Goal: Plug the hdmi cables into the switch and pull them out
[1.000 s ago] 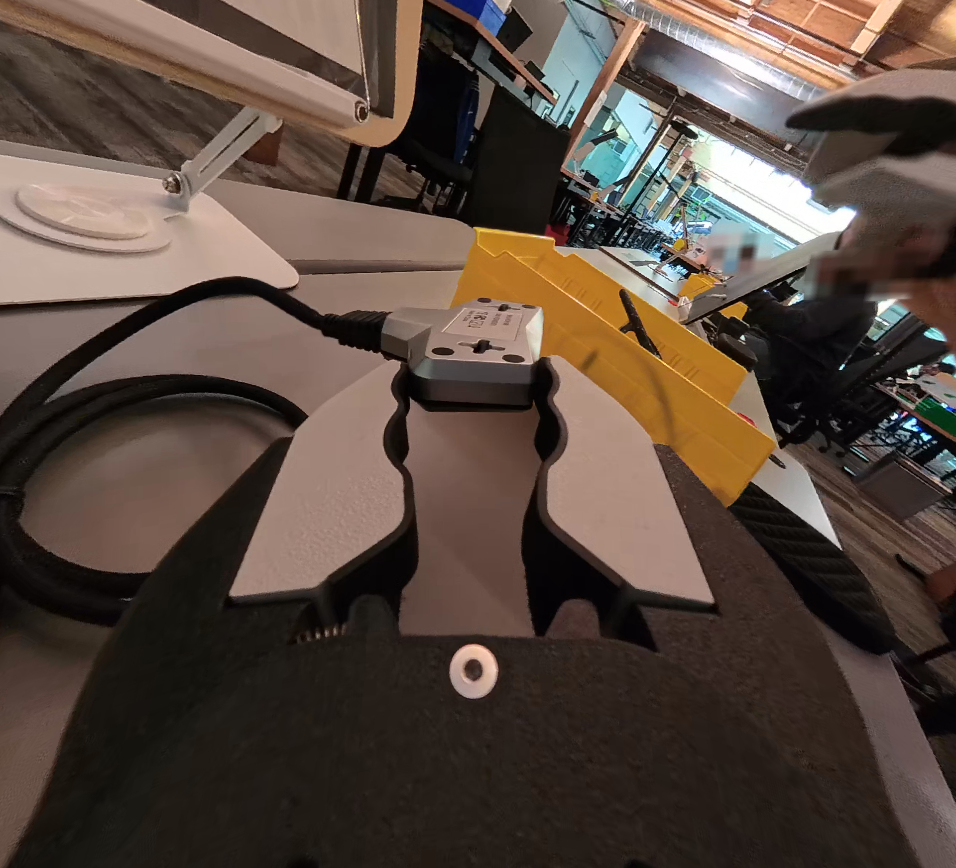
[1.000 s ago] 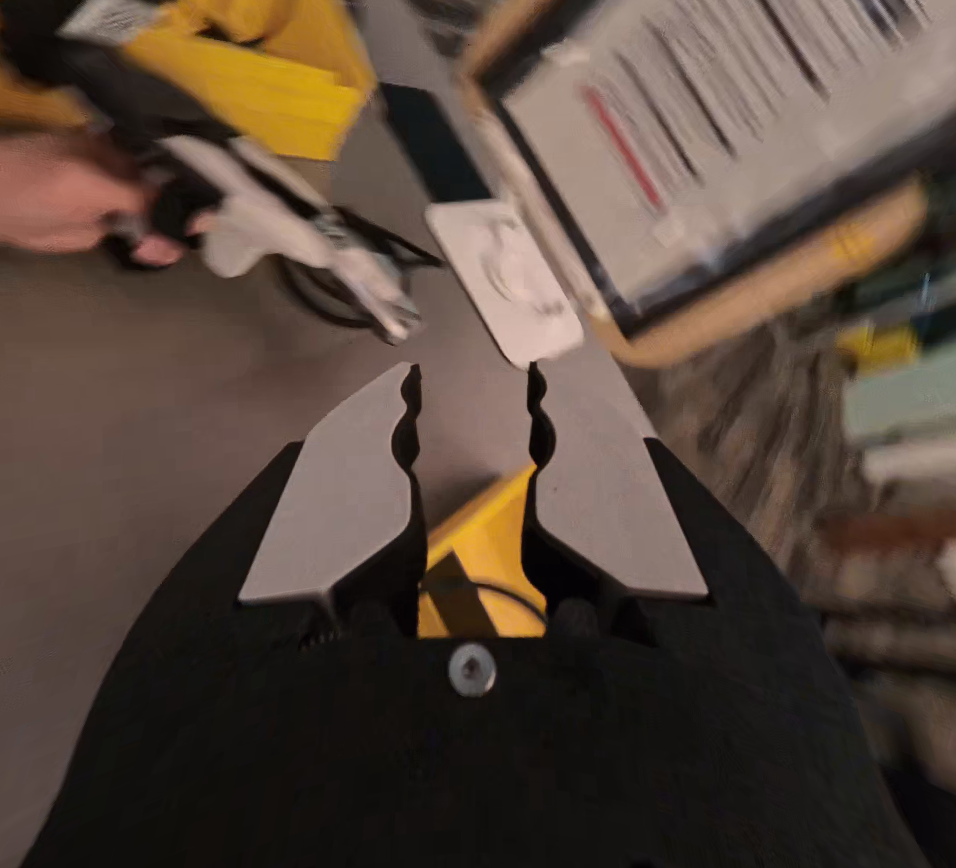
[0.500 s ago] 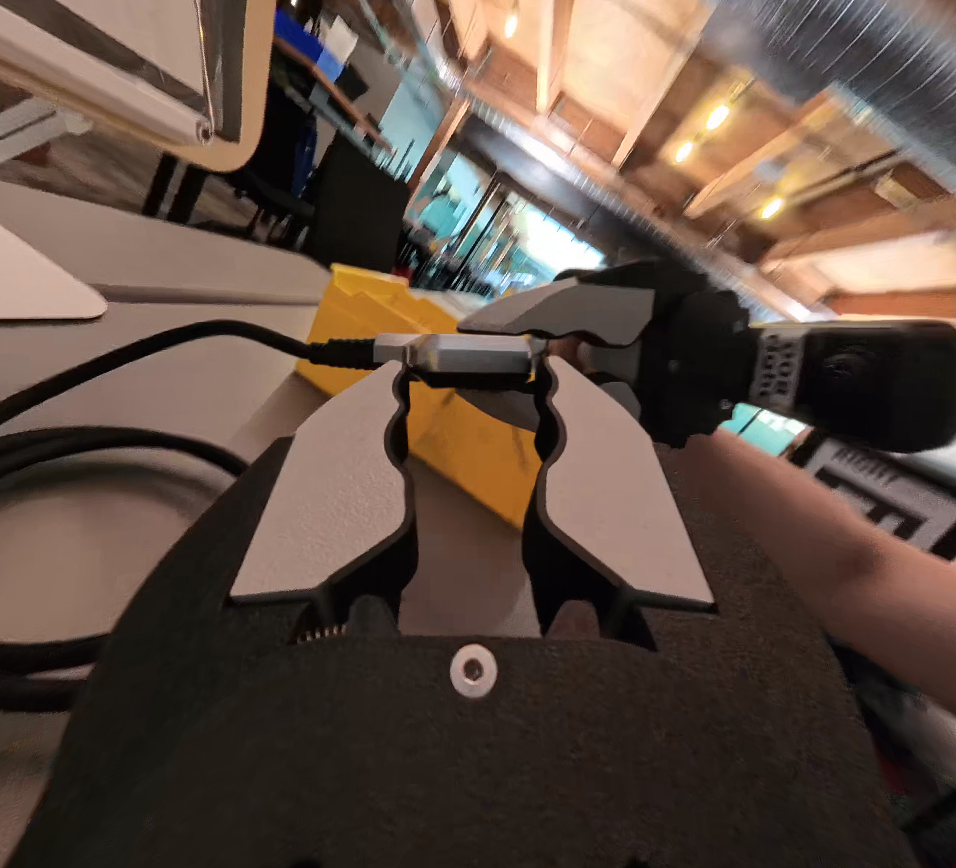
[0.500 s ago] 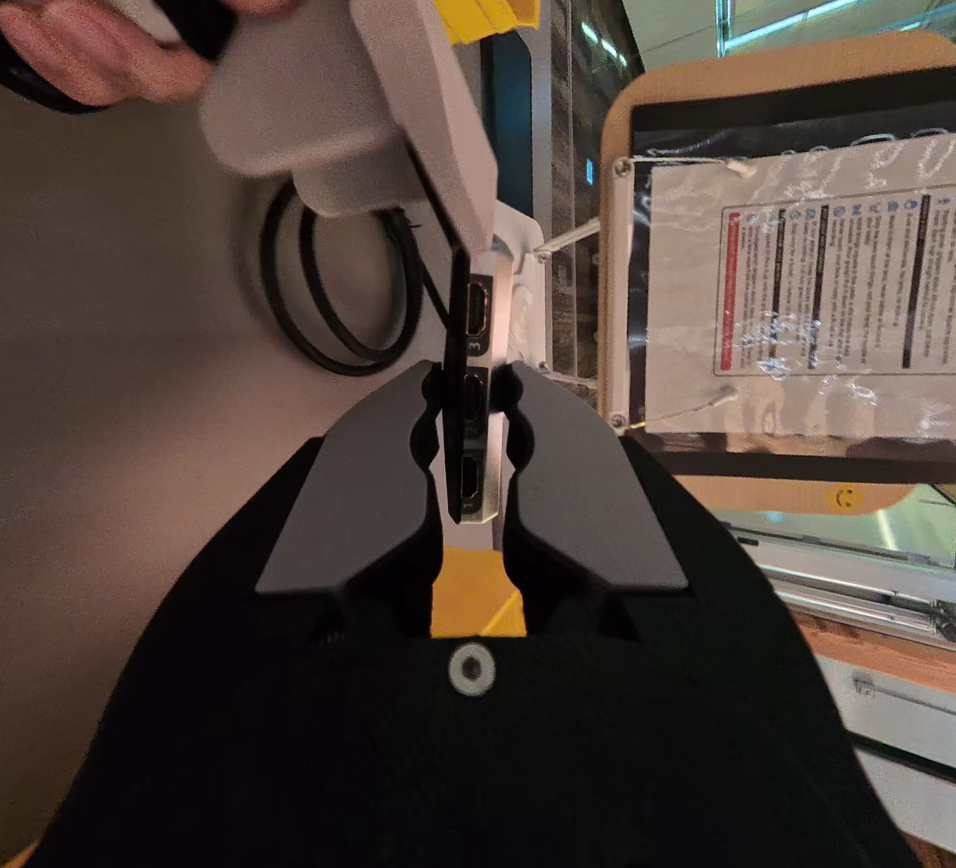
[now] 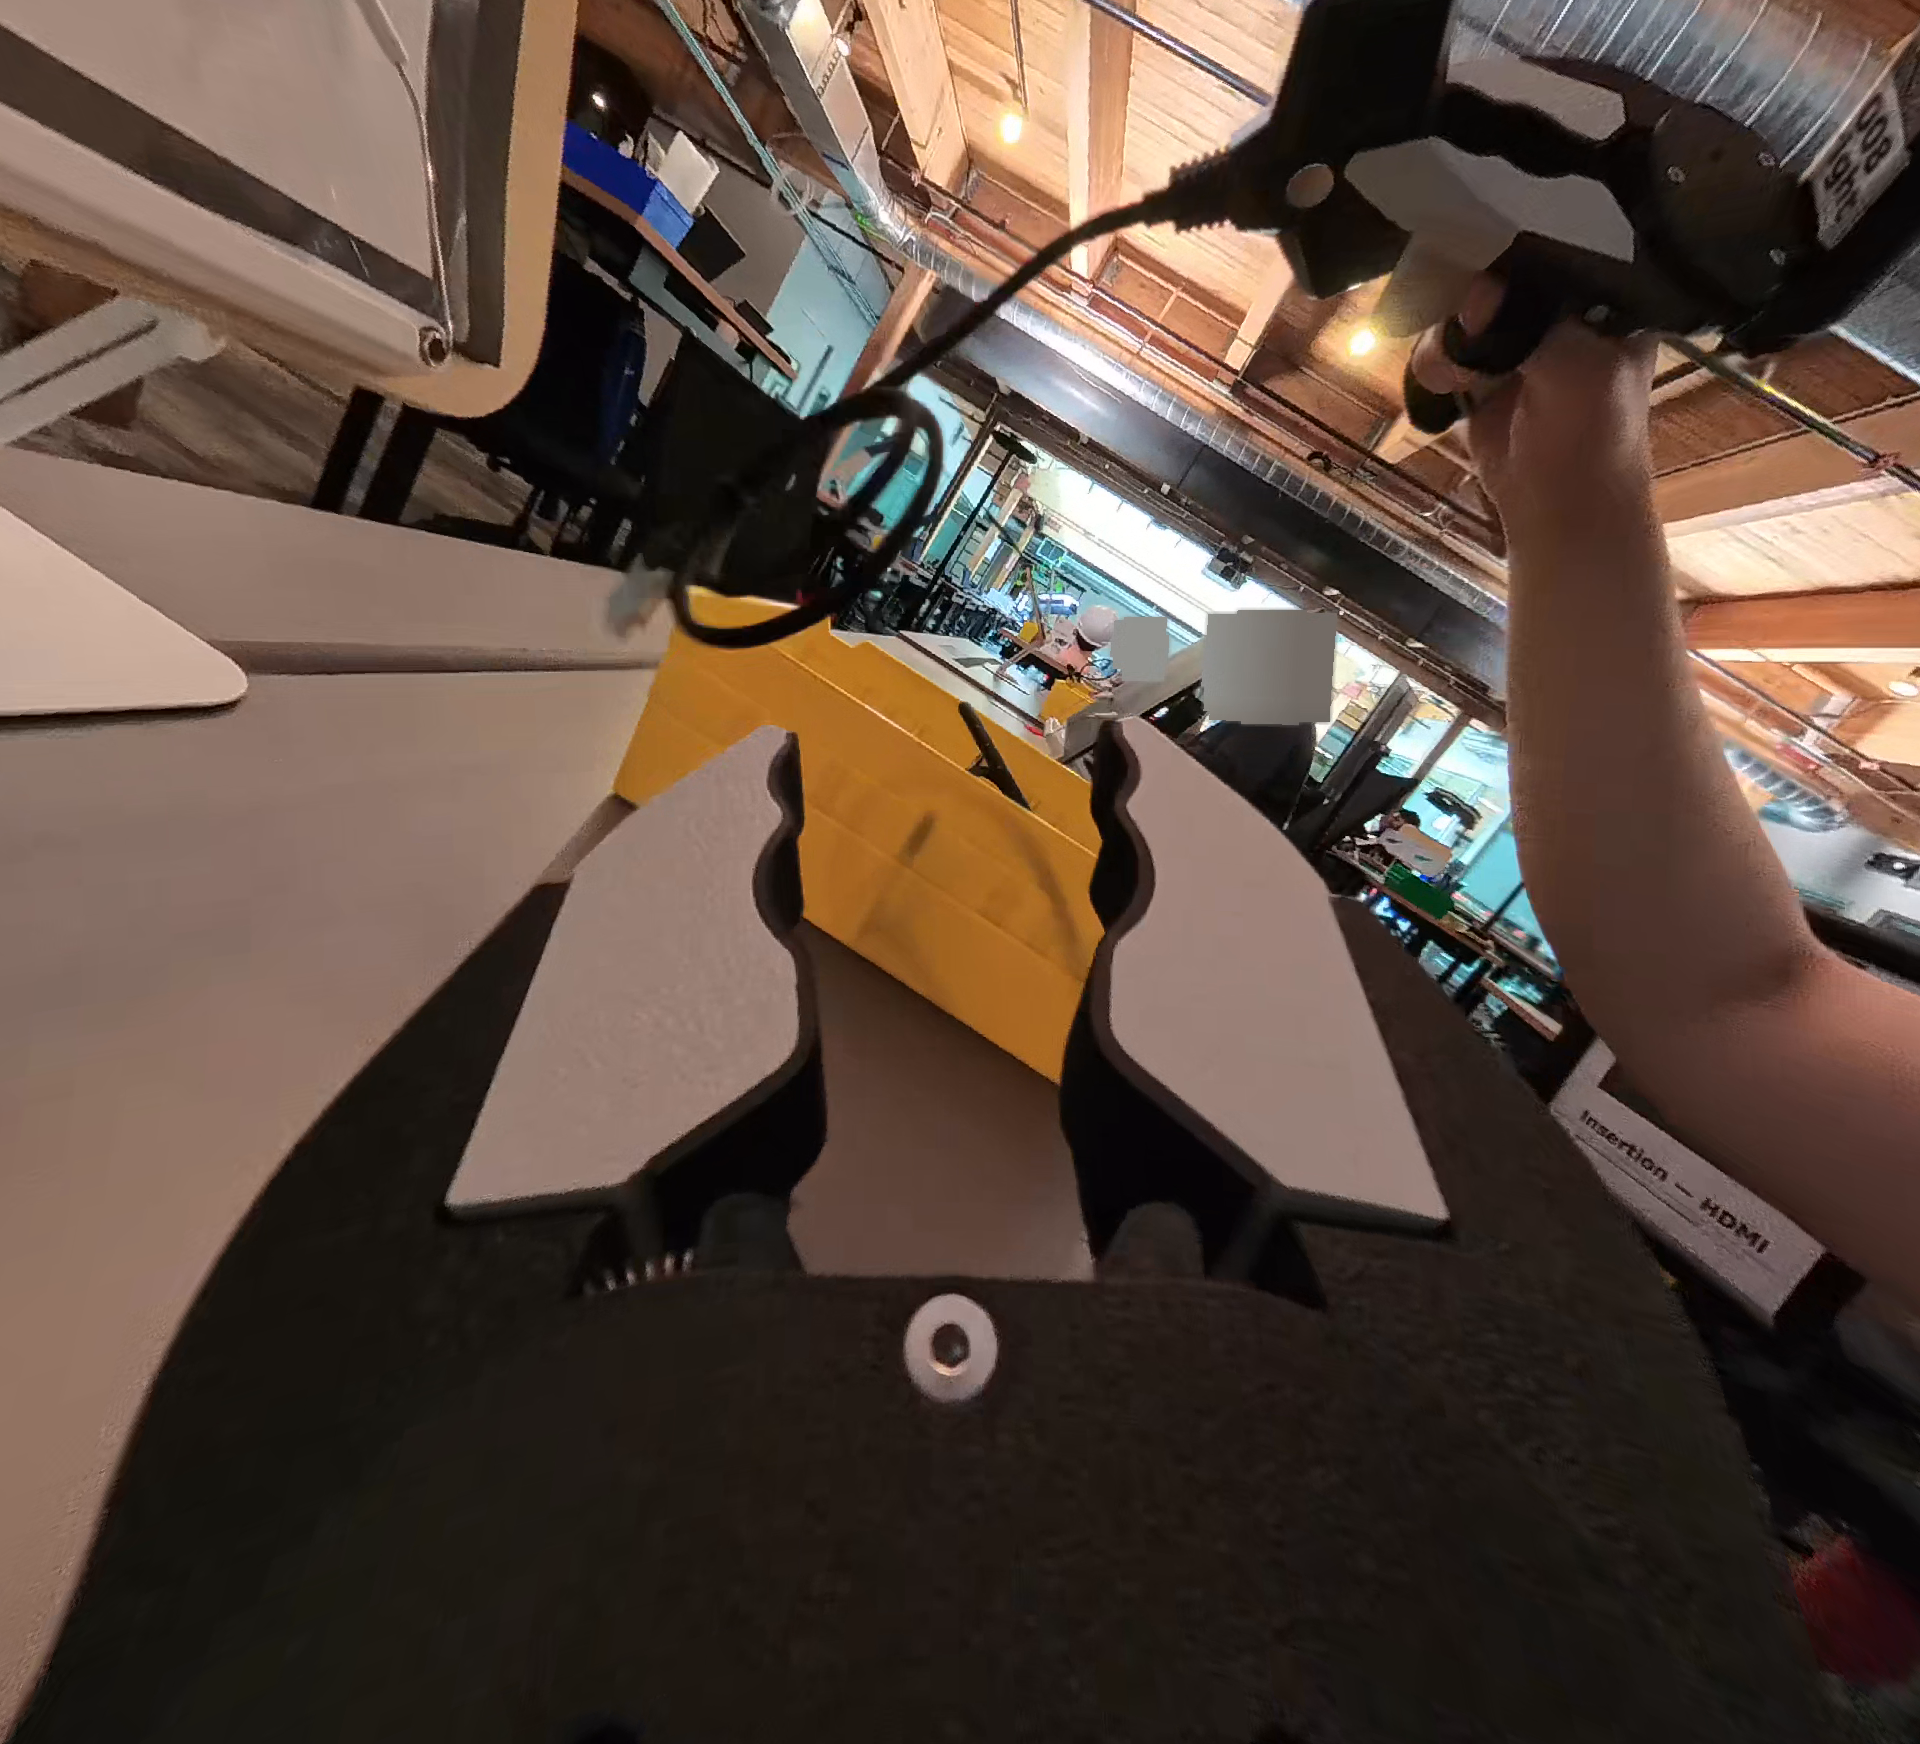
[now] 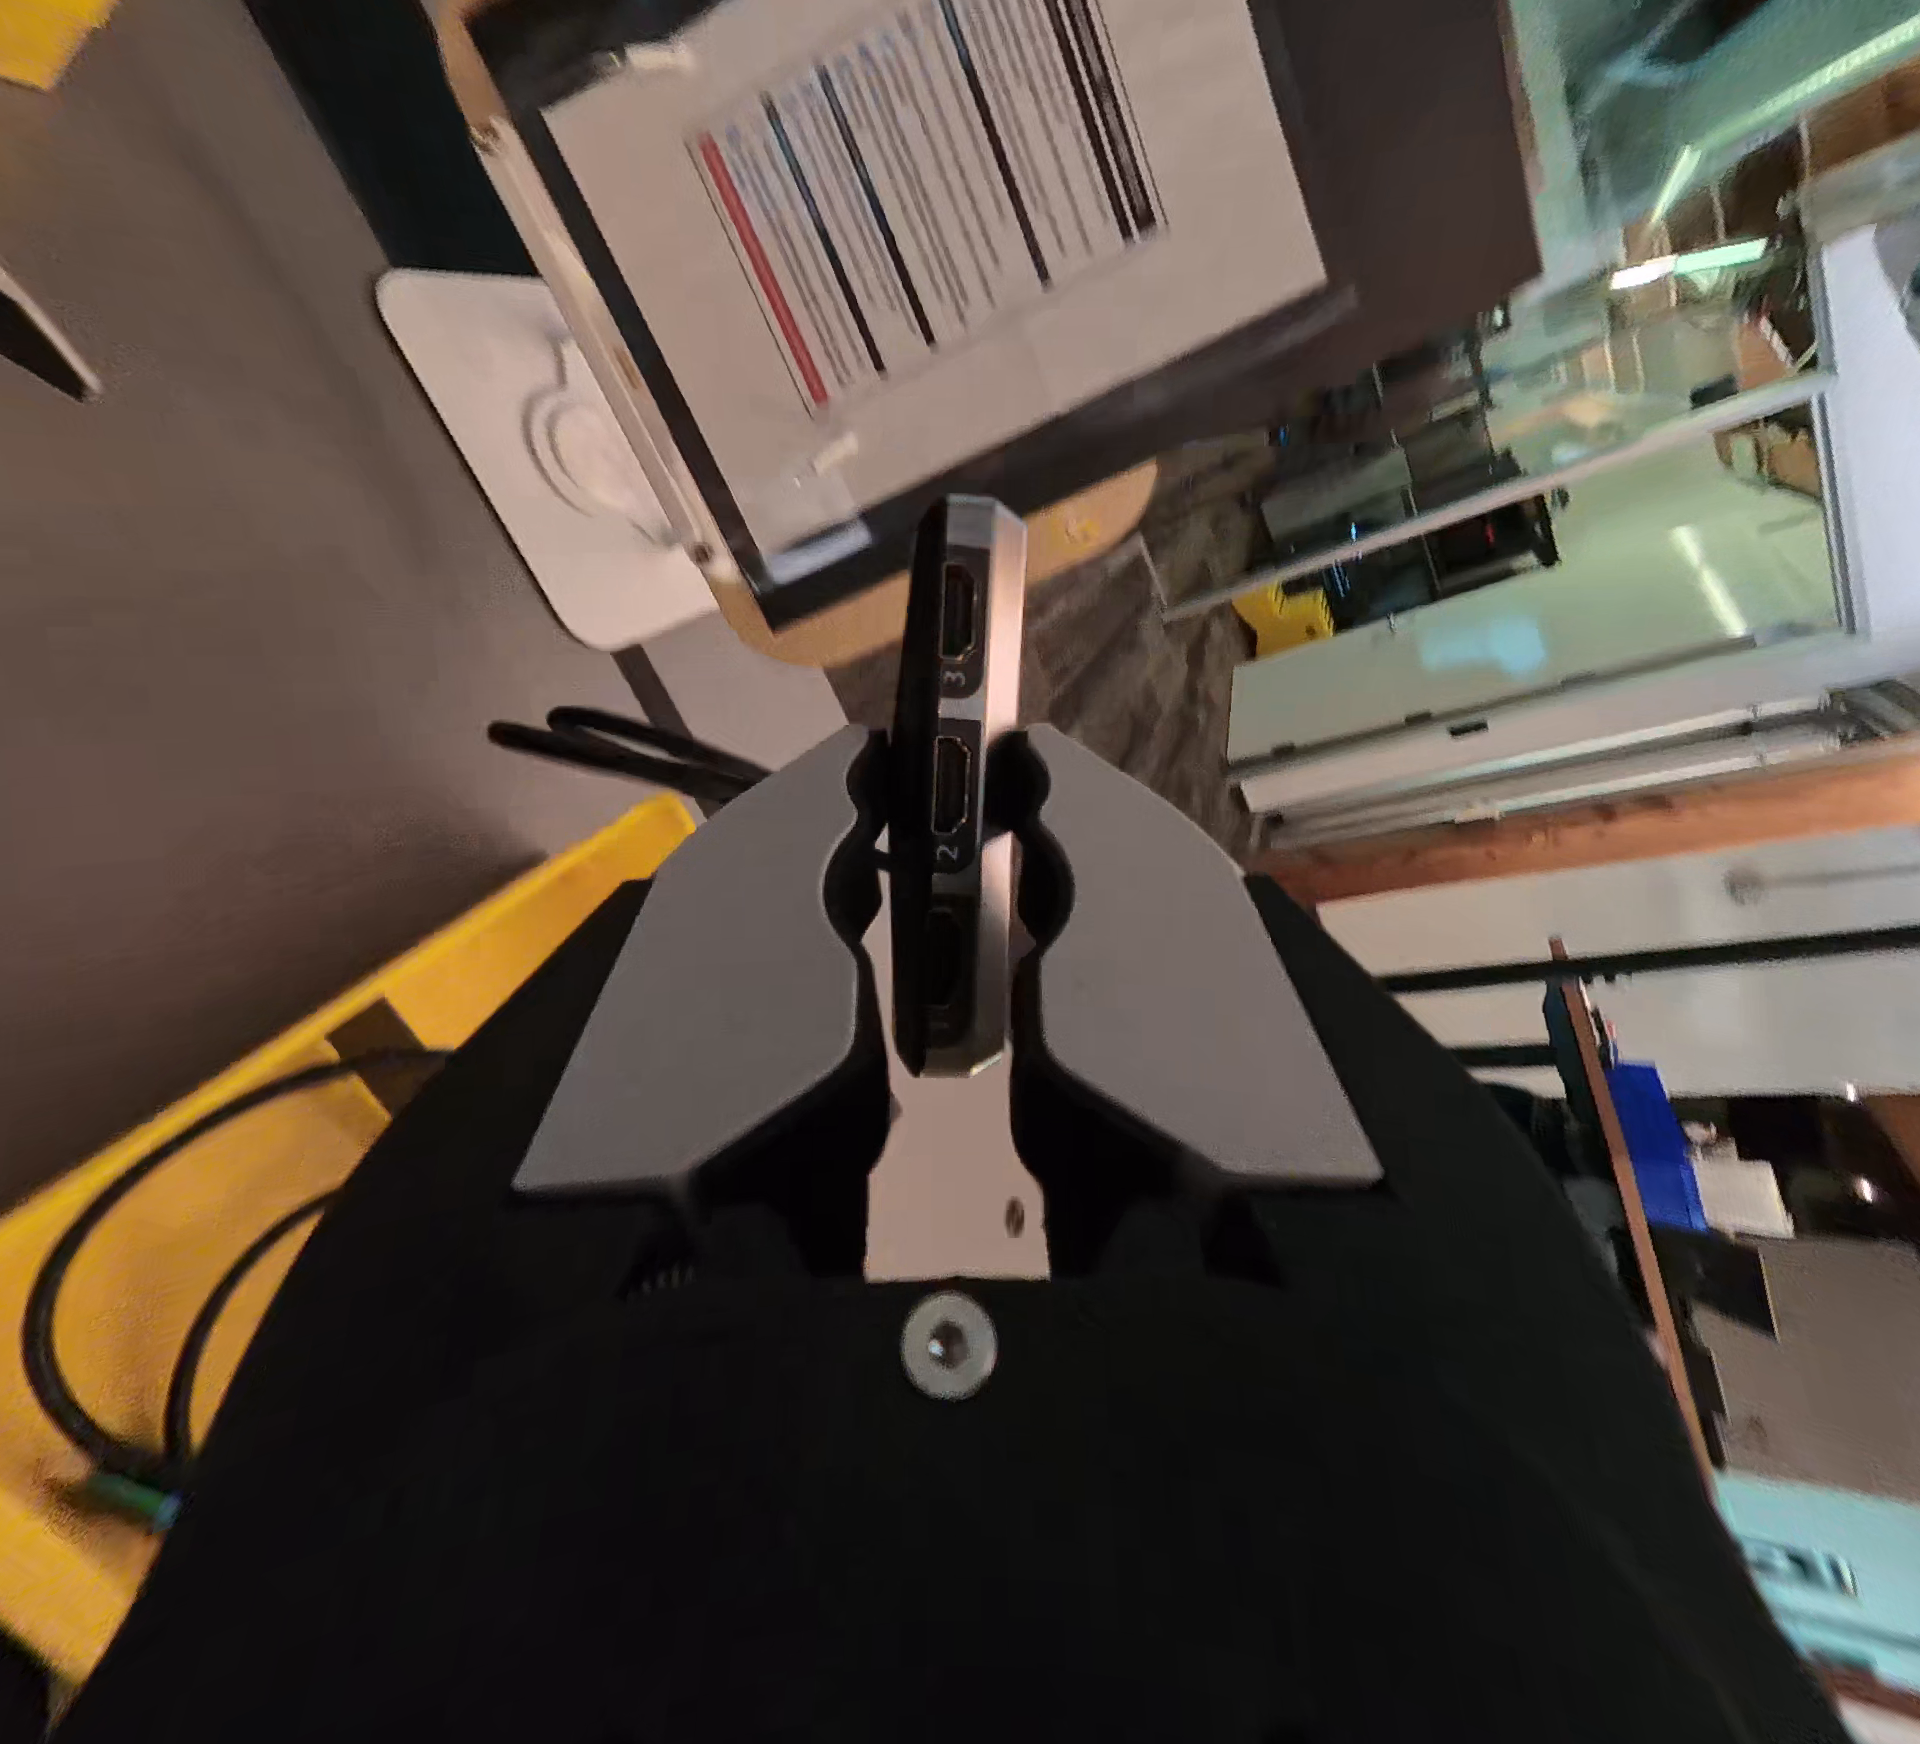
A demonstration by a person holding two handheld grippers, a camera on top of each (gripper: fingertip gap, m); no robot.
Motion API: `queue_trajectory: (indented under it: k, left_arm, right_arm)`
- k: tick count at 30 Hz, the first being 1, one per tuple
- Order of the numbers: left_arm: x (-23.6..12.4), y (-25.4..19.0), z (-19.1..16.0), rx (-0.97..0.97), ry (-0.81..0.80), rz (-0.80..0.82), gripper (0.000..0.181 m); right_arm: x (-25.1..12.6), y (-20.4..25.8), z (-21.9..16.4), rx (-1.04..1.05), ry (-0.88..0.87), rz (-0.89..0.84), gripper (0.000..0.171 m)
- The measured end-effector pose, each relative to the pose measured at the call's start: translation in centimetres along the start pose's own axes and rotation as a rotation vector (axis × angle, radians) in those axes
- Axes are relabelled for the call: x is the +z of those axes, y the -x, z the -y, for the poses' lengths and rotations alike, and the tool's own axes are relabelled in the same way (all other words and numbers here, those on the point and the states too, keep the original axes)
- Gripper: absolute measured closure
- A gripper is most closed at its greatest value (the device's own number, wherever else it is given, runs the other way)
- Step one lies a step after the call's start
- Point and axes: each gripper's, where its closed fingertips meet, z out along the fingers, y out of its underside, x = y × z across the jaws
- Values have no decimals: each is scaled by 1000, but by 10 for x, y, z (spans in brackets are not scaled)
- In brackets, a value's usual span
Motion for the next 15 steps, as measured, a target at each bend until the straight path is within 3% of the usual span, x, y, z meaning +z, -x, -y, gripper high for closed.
queue_trajectory:
  k: [6,10,15]
  left_arm:
    - [5,3,-9,9,49,1,133]
    - [8,2,-20,25,96,7,135]
    - [11,0,-32,60,155,21,136]
  right_arm:
    - [-24,-34,-57,180,-27,-77,148]
    - [-16,-27,-99,271,1,-58,147]
    - [11,14,-128,373,3,121,147]
